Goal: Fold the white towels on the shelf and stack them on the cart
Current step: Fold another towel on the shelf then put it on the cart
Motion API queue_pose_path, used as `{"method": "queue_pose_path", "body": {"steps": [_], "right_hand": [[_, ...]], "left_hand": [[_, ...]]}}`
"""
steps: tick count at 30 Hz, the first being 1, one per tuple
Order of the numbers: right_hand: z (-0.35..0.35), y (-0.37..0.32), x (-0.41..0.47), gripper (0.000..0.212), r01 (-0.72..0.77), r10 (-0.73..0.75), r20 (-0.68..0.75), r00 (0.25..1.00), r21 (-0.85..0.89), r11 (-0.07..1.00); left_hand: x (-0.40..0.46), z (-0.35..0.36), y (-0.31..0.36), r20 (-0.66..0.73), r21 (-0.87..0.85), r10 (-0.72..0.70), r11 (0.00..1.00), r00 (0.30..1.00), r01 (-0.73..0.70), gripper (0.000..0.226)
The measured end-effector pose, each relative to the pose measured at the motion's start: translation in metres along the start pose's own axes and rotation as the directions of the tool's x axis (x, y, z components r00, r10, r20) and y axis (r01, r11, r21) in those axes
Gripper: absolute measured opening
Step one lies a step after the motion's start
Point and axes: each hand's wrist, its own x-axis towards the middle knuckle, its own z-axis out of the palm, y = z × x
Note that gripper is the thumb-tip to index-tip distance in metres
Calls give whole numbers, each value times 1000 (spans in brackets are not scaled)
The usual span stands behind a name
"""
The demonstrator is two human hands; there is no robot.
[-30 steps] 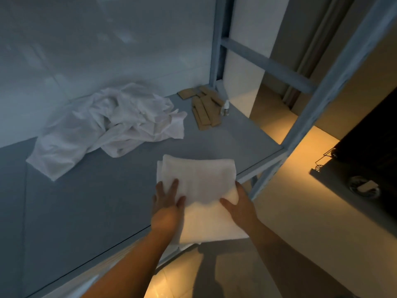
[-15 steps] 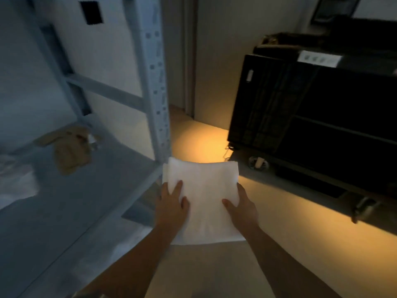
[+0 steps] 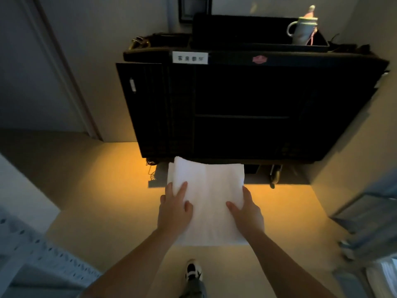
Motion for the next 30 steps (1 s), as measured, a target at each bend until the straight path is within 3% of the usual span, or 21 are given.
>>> {"method": "queue_pose_path", "body": {"steps": [6,15,22,30], "right_hand": [[-20,-3,139,67,-48,47,-70,996,-15,999],[-54,-32,352,67,-142,130,-91,987,-146,979],[-76,-16,461,67,-186,172,-90,981,-175,967],[-111,12,597,64,-107,102,-35,994,-200,974]], "left_hand": [[141,55,43,62,-69,114,992,992,-110,60],[353,121,114,164,-65,151,988,975,-142,65],[450,173,161,214,-32,129,992,968,-126,64],[538,237,214,180,-68,127,991,975,-116,56]]}}
